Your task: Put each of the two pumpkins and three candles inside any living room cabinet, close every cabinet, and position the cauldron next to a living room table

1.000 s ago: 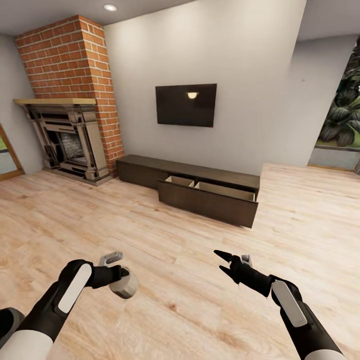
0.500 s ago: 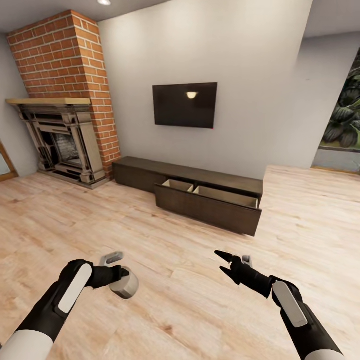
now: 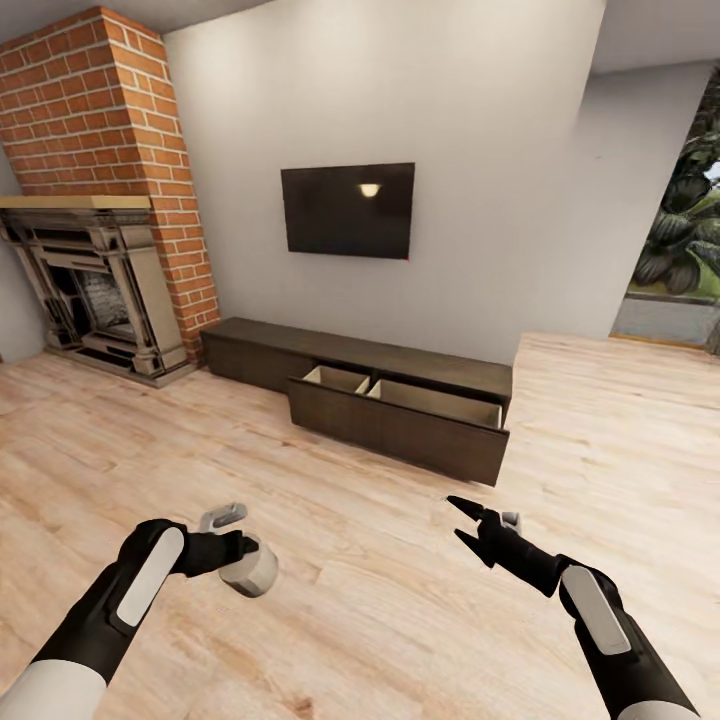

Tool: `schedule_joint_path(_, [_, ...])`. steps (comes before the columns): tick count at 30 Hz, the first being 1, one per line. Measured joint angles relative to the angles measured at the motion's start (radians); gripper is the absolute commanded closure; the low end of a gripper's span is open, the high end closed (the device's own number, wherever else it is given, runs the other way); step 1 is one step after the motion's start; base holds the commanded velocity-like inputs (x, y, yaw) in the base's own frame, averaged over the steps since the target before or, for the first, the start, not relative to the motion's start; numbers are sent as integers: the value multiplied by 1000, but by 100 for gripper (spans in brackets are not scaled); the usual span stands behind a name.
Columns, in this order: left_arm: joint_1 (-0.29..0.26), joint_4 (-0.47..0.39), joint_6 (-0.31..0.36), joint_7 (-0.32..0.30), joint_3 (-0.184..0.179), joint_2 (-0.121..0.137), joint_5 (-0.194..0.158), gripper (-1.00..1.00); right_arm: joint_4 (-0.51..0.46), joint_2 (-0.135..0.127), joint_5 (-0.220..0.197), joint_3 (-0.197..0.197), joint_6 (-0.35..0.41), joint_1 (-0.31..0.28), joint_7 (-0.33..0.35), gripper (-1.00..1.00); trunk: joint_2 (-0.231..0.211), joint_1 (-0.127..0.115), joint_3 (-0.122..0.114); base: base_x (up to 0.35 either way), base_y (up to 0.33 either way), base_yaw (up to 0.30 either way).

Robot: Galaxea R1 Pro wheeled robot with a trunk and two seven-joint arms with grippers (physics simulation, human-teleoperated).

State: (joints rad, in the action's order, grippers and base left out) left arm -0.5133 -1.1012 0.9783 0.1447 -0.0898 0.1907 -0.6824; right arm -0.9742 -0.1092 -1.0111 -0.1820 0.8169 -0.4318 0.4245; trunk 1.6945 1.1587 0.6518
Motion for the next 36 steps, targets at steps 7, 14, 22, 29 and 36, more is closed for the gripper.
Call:
schedule_joint_path(7, [0,0,0,0,0,0,0,100,1,0,0,0,0,0,0,-100,0,0,0,281,-209,-283])
schedule_joint_path(14, [0,0,0,0,0,0,0,100,1,0,0,0,1,0,-1,-100,0,0,0,278,-215,-289])
schedule_joint_path(22, [0,0,0,0,0,0,-4,100,2,0,0,-1,0,0,0,-100,0,0,0,283,-201,-235])
schedule_joint_path(29, [0,0,0,0,0,0,0,100,3,0,0,-1,-2,0,0,-100,0,0,0,301,-161,-17])
schedule_joint_path(36, [0,0,0,0,0,0,0,100,3,0,0,-2,-1,0,0,-100,0,0,0,280,-209,-1])
